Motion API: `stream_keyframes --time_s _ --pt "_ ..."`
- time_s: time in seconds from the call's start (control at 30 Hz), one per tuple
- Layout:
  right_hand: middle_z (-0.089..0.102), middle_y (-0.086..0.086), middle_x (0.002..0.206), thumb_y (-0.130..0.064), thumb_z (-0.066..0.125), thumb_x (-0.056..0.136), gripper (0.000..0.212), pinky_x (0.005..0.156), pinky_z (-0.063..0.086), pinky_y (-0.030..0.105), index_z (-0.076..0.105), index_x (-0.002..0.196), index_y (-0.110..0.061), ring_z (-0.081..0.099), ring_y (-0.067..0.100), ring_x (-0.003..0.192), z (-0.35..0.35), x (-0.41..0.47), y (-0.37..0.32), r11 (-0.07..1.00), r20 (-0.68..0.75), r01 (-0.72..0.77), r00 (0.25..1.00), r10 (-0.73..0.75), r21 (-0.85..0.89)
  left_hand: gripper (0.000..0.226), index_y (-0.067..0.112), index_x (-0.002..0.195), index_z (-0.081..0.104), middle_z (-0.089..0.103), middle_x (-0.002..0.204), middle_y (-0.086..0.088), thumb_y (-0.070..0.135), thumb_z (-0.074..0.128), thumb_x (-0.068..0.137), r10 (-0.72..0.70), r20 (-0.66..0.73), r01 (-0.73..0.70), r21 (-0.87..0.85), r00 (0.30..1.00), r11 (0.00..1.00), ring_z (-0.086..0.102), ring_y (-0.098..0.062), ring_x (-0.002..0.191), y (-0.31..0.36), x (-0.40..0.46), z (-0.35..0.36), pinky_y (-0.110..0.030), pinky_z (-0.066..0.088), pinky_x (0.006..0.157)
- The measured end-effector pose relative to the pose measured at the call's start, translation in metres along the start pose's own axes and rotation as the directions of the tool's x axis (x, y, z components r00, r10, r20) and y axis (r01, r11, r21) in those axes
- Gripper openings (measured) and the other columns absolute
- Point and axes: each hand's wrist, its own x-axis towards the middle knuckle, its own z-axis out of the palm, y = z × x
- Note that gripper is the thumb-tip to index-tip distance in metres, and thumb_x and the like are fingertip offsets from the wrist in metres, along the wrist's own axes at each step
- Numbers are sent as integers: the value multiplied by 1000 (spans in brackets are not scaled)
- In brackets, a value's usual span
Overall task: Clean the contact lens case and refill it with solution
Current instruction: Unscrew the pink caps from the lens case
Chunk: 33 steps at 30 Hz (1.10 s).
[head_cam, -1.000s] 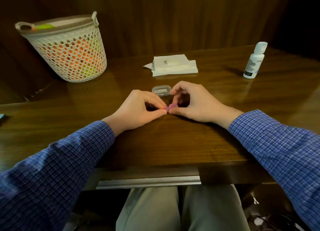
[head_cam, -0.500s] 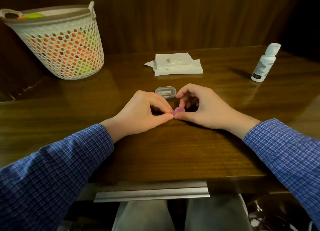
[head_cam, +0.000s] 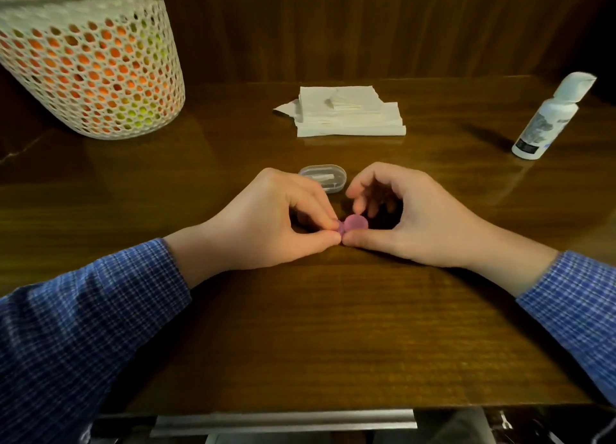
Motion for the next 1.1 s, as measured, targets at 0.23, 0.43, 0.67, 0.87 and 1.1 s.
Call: stream_keyframes --time_s 0.23,0.43,0.67,0.87,1.1 --pt "76 -8 98 -21 87 75 46 87 56 23 63 115 -23 71 12 92 -6 1 0 994 71 -6 997 -2 112 13 18 98 83 76 97 11 20 82 85 -9 29 9 2 1000 1000 72 -4 91 0 1 -4 -20 59 76" --pt "70 -10 96 -36 85 71 50 82 57 27 63 115 -27 68 10 90 -4 -1 -3 997 44 -7 999 4 72 13 17 98 83 76 97 10 21 80 86 -19 38 18 10 999 1000 72 -5 92 2 0 -5 -22 60 76" --pt "68 -9 107 -34 82 76 54 84 57 26 60 124 -25 66 11 99 -6 -1 -3 997 85 3 996 -10 78 13 17 99 82 76 98 10 20 81 86 -41 42 41 6 998 999 72 -6 92 3 0 -6 -26 60 77" --pt "74 -6 101 -25 81 79 50 87 57 28 60 124 -21 69 13 95 -8 -1 -4 993 89 -11 996 1 116 14 16 99 82 76 98 9 19 81 86 -44 47 44 -2 998 999 72 -7 92 4 0 -6 -26 61 76" --pt "68 -10 100 -40 83 74 50 82 57 28 62 119 -28 65 9 93 -4 -1 -4 999 56 -6 998 4 40 13 16 99 82 76 98 9 19 81 86 -49 44 49 0 998 999 72 -7 93 4 0 -6 -27 60 77"
